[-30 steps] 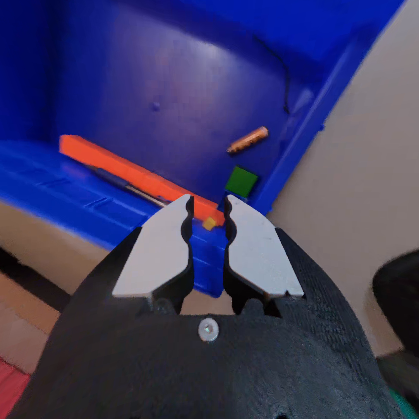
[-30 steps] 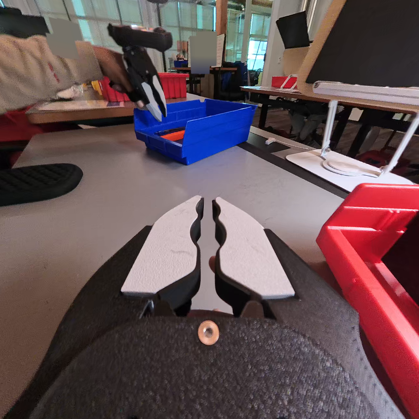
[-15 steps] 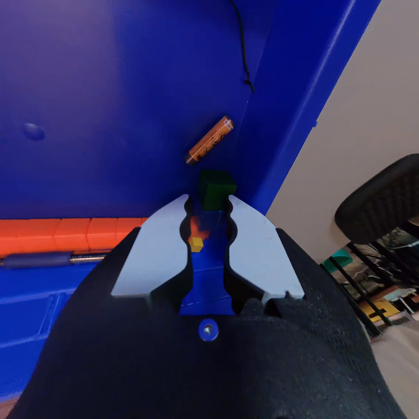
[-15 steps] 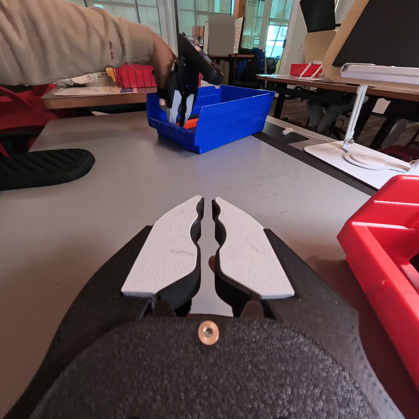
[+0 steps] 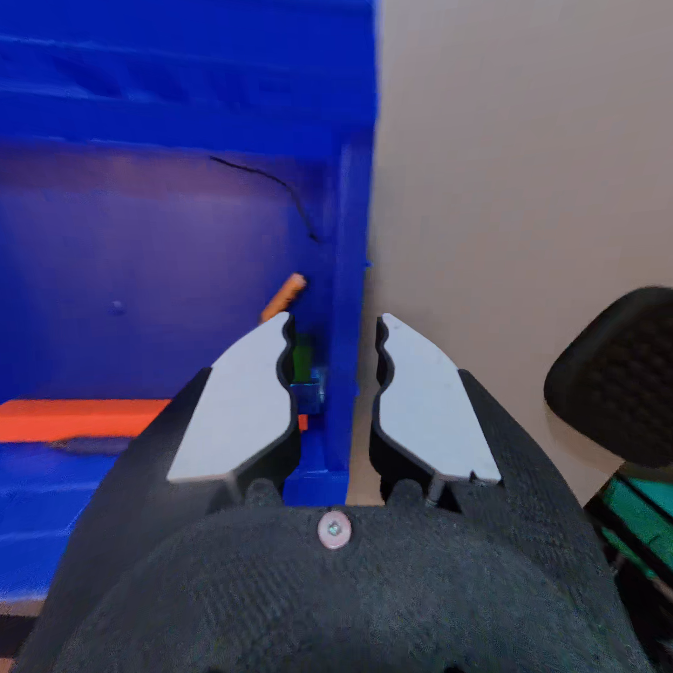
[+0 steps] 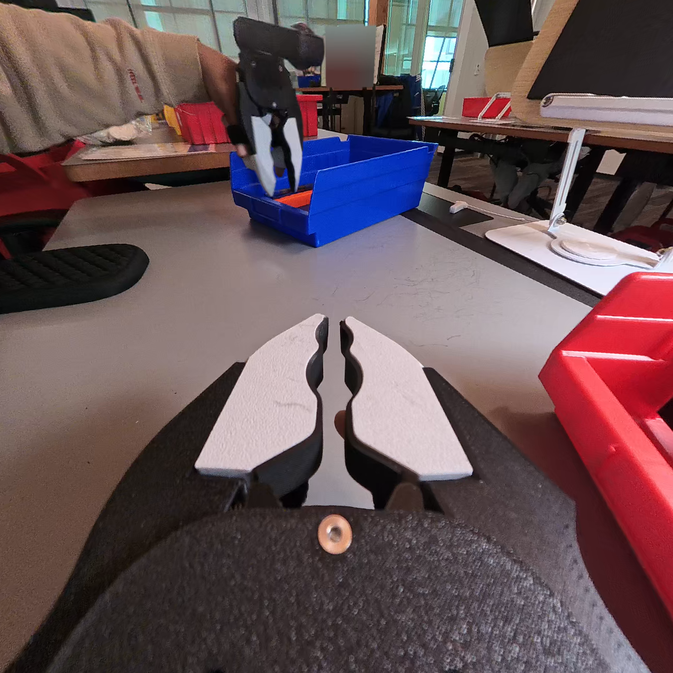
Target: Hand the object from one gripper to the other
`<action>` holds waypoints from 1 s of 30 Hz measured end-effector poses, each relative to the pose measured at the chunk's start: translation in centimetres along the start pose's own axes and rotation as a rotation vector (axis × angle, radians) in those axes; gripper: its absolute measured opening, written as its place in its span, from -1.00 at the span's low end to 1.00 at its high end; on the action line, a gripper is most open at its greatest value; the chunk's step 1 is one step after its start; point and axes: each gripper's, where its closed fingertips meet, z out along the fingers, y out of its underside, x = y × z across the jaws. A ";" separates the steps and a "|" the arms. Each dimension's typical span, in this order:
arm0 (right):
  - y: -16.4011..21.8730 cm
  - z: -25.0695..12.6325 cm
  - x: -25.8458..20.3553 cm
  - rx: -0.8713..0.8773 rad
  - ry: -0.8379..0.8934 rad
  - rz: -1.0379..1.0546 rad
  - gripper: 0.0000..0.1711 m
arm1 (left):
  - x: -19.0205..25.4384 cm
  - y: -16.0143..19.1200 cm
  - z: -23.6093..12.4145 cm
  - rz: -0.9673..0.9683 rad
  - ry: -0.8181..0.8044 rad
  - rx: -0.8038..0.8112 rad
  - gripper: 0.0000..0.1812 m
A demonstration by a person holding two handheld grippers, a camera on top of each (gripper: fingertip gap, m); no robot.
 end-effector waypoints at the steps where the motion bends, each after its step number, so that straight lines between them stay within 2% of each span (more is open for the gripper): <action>1: 0.0 0.0 -0.1 -0.003 -0.002 -0.003 -0.94 | 0.8 0.4 0.7 0.035 -0.005 -0.027 -0.58; 2: 0.1 0.1 -0.1 -0.005 -0.004 -0.007 -0.94 | 0.9 0.9 1.7 0.069 -0.040 -0.059 -0.55; 3: 0.1 0.1 -0.1 -0.008 -0.004 -0.009 -0.94 | 0.6 1.4 2.5 0.102 -0.091 -0.093 -0.70; 4: 0.1 0.1 -0.1 -0.010 -0.002 -0.011 -0.94 | 0.5 1.7 3.0 0.125 -0.119 -0.113 -0.75; 6: 0.1 0.1 -0.1 -0.010 0.005 -0.012 -0.94 | 0.7 2.0 2.2 0.126 -0.131 -0.140 -0.74; 8: 0.1 0.0 -0.1 -0.011 0.010 -0.013 -0.95 | 1.2 2.1 -0.5 0.122 -0.112 -0.137 -0.73; 10: 0.2 0.0 -0.2 -0.016 0.012 -0.024 -0.95 | 1.3 1.0 -4.7 0.119 -0.135 -0.065 -0.69; 13: 0.3 0.2 -0.3 -0.028 0.006 -0.028 -0.95 | -1.1 -0.8 -10.9 0.096 -0.317 0.053 -0.66; 15: 0.3 0.3 -0.4 -0.029 0.003 -0.025 -0.95 | -2.3 -0.6 -12.1 0.070 -0.357 0.053 -0.65; 18: 0.2 0.1 -0.6 -0.026 0.009 -0.036 -0.95 | -2.1 -0.1 -11.0 0.118 -0.384 0.006 -0.66; 24: 0.1 0.1 -0.6 -0.023 0.013 -0.038 -0.95 | -0.4 -0.1 -9.7 0.134 -0.390 0.037 -0.67; 30: -0.1 0.0 -0.8 -0.022 0.018 -0.062 -0.95 | 4.4 -0.6 -2.0 0.213 -0.361 0.104 -0.72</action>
